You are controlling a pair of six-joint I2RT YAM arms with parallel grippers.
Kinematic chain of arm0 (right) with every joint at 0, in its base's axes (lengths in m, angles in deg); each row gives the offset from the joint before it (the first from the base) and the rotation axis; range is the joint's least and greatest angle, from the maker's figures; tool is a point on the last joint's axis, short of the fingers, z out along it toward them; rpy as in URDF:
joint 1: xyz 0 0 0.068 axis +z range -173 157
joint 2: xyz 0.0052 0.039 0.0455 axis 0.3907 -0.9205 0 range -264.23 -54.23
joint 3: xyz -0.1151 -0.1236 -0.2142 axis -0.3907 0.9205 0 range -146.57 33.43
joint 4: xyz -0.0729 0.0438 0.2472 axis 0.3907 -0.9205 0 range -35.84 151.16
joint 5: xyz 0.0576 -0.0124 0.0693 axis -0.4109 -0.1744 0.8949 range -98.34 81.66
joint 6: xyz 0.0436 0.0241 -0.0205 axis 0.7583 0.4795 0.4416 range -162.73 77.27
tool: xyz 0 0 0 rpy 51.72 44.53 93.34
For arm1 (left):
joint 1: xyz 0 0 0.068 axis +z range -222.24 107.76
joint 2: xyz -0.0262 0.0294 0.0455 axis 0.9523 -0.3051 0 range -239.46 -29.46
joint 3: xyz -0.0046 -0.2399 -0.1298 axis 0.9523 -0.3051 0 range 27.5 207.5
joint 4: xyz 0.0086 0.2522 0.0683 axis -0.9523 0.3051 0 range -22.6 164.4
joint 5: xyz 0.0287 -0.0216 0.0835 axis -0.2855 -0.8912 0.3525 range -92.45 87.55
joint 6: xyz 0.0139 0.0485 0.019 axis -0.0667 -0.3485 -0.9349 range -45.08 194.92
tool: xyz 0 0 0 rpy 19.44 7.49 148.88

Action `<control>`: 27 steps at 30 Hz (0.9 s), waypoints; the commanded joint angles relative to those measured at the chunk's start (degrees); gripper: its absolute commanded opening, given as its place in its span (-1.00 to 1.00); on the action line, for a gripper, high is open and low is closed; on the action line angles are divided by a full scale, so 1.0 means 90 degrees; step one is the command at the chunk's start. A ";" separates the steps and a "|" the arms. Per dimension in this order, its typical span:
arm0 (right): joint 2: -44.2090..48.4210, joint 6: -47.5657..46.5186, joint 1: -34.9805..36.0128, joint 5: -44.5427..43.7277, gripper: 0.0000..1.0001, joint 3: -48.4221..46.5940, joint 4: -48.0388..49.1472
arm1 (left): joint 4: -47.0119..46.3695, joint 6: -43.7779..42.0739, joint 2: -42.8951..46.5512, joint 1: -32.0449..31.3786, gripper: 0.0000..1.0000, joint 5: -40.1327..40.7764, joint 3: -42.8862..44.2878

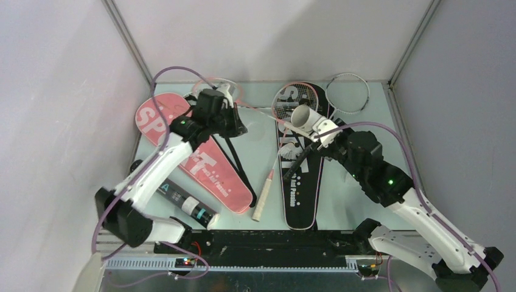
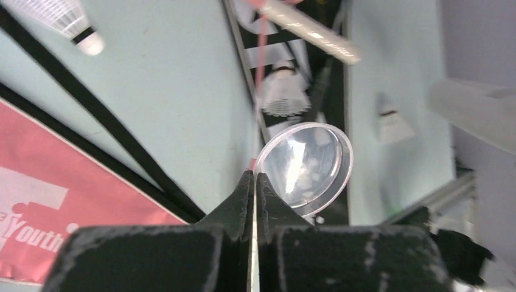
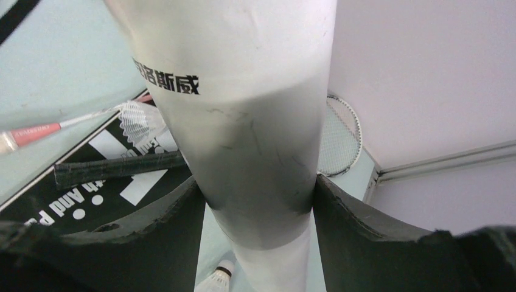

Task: Pack up the badminton gear
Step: Open the lid of the shuttle tube, then place the lid at the center of the board.

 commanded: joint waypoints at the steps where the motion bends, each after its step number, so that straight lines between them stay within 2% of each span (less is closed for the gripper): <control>1: 0.0455 0.0188 -0.0025 -0.0134 0.02 -0.0178 0.0629 | 0.0129 -0.0319 -0.0854 0.0028 -1.00 0.1055 0.0126; 8: 0.0681 0.0225 -0.0040 -0.0204 0.03 -0.0180 0.0726 | -0.0348 -0.0075 -0.2270 0.0030 -1.00 0.1416 -0.0080; 18: 0.0947 0.0218 -0.0097 -0.0216 0.04 -0.0179 0.0727 | -0.0826 0.0267 -0.3133 0.0028 -0.83 0.1465 -0.0423; 24: 0.1069 0.0249 -0.0121 -0.0184 0.05 -0.0177 0.0693 | -0.0843 0.0317 -0.3058 0.0022 -0.44 0.1219 -0.0503; 27: 0.1131 0.0264 -0.0121 -0.0177 0.05 -0.0175 0.0653 | -0.0943 0.0312 -0.2576 0.0021 -0.24 0.1152 -0.0643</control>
